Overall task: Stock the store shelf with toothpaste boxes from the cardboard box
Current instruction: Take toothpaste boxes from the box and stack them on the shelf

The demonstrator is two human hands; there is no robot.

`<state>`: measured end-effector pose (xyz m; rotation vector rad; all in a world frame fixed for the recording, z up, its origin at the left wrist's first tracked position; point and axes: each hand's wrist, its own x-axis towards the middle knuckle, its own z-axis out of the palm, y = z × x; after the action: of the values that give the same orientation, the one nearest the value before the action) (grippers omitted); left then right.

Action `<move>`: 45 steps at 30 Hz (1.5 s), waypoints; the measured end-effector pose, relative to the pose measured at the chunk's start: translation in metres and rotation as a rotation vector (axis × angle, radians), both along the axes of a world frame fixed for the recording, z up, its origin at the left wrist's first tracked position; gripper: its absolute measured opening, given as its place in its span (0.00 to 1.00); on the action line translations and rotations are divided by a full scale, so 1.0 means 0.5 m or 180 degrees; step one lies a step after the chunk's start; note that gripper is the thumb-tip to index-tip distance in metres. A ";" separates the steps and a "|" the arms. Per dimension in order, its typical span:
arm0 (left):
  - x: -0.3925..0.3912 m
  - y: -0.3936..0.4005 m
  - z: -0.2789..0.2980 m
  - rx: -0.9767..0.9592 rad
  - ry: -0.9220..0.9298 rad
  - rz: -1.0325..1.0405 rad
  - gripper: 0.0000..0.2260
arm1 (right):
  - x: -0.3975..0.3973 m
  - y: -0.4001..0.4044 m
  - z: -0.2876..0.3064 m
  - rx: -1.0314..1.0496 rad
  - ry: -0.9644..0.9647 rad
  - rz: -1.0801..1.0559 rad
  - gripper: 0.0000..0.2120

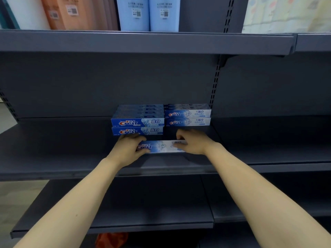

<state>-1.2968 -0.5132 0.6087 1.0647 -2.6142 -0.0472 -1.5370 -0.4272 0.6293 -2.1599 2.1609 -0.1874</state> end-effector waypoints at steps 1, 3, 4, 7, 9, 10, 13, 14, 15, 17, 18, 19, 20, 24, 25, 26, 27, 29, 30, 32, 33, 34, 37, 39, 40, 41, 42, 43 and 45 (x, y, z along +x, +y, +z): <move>-0.002 0.004 -0.003 -0.0149 0.0006 -0.0043 0.20 | 0.002 0.001 -0.002 -0.0064 -0.0030 0.0019 0.13; -0.008 0.012 -0.013 -0.0321 0.0040 -0.0061 0.19 | 0.004 0.006 -0.007 -0.0097 -0.0149 0.0079 0.14; -0.013 0.015 -0.017 -0.0357 0.0063 -0.0053 0.18 | 0.003 0.009 -0.009 -0.0110 -0.0218 0.0095 0.15; -0.040 0.031 -0.017 -0.0399 0.0074 -0.0060 0.15 | -0.011 0.023 -0.014 -0.0236 -0.0111 0.0132 0.18; -0.066 0.045 -0.010 -0.0409 0.0210 -0.0155 0.14 | -0.032 0.037 -0.020 -0.0351 -0.0031 0.0056 0.16; -0.081 0.054 -0.006 -0.0404 0.0246 -0.0205 0.14 | -0.045 0.045 -0.022 -0.0390 -0.0029 -0.0035 0.15; -0.132 0.076 -0.006 -0.0401 0.0090 -0.0237 0.17 | -0.078 0.065 -0.033 -0.0512 0.0118 -0.0357 0.16; -0.150 0.082 -0.009 -0.0394 0.0036 -0.0199 0.18 | -0.086 0.069 -0.037 -0.0548 0.0220 -0.0466 0.17; -0.166 0.088 -0.012 -0.0374 0.0006 -0.0146 0.19 | -0.092 0.073 -0.040 -0.0589 0.0306 -0.0564 0.17; -0.193 0.097 -0.016 -0.0311 -0.0004 -0.0049 0.21 | -0.100 0.078 -0.046 -0.0644 0.0425 -0.0726 0.17; -0.203 0.099 -0.017 -0.0279 -0.0012 -0.0021 0.21 | -0.103 0.079 -0.048 -0.0659 0.0487 -0.0796 0.17; -0.212 0.100 -0.017 -0.0265 -0.0041 -0.0001 0.22 | -0.107 0.077 -0.050 -0.0691 0.0570 -0.0858 0.17; -0.220 0.099 -0.018 -0.0250 -0.0083 0.0019 0.22 | -0.110 0.075 -0.051 -0.0713 0.0661 -0.0906 0.16; -0.246 0.090 -0.021 0.0018 -0.0138 0.0123 0.23 | -0.121 0.072 -0.047 -0.0687 0.0775 -0.0877 0.16; -0.250 0.087 -0.022 0.0087 -0.0141 0.0132 0.24 | -0.125 0.070 -0.049 -0.0658 0.0814 -0.0845 0.16; -0.254 0.084 -0.023 0.0144 -0.0146 0.0124 0.25 | -0.127 0.068 -0.052 -0.0711 0.0847 -0.0798 0.16; -0.257 0.081 -0.024 0.0201 -0.0145 0.0103 0.25 | -0.128 0.067 -0.053 -0.0800 0.0851 -0.0776 0.15; -0.263 0.076 -0.026 0.0320 -0.0154 0.0069 0.26 | -0.132 0.057 -0.059 -0.0780 0.0879 -0.0830 0.18; -0.267 0.073 -0.027 0.0363 -0.0157 0.0074 0.26 | -0.136 0.049 -0.062 -0.0875 0.0921 -0.0908 0.21; -0.277 0.067 -0.027 0.0418 -0.0147 0.0088 0.27 | -0.142 0.032 -0.066 -0.0906 0.0851 -0.1013 0.22; -0.283 0.062 -0.027 0.0477 -0.0132 0.0088 0.27 | -0.144 0.025 -0.065 -0.0874 0.0793 -0.1005 0.21; -0.288 0.058 -0.025 0.0562 -0.0105 0.0096 0.27 | -0.144 0.021 -0.062 -0.0893 0.0733 -0.0998 0.21; -0.304 0.039 -0.019 0.0789 -0.0005 0.0128 0.28 | -0.148 0.000 -0.058 -0.0770 0.0633 -0.1011 0.18; -0.314 0.025 -0.019 0.0817 0.0055 0.0142 0.28 | -0.158 -0.018 -0.061 -0.0705 0.0694 -0.0976 0.20; -0.319 0.019 -0.020 0.0795 0.0093 0.0146 0.28 | -0.162 -0.026 -0.062 -0.0693 0.0688 -0.0982 0.21; -0.322 0.012 -0.022 0.0765 0.0142 0.0153 0.28 | -0.166 -0.033 -0.060 -0.0719 0.0687 -0.0978 0.22; -0.326 0.007 -0.024 0.0737 0.0209 0.0161 0.27 | -0.168 -0.039 -0.059 -0.0717 0.0672 -0.0970 0.22; -0.328 0.001 -0.028 0.0713 0.0284 0.0168 0.27 | -0.170 -0.046 -0.059 -0.0706 0.0658 -0.0964 0.22; -0.332 -0.012 -0.034 0.0690 0.0400 0.0189 0.27 | -0.173 -0.061 -0.063 -0.0700 0.0651 -0.0964 0.21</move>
<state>-1.4630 -0.5192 0.5915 1.1689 -2.5049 -0.3795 -1.6235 -0.4578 0.5980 -2.0199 2.6976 -0.2425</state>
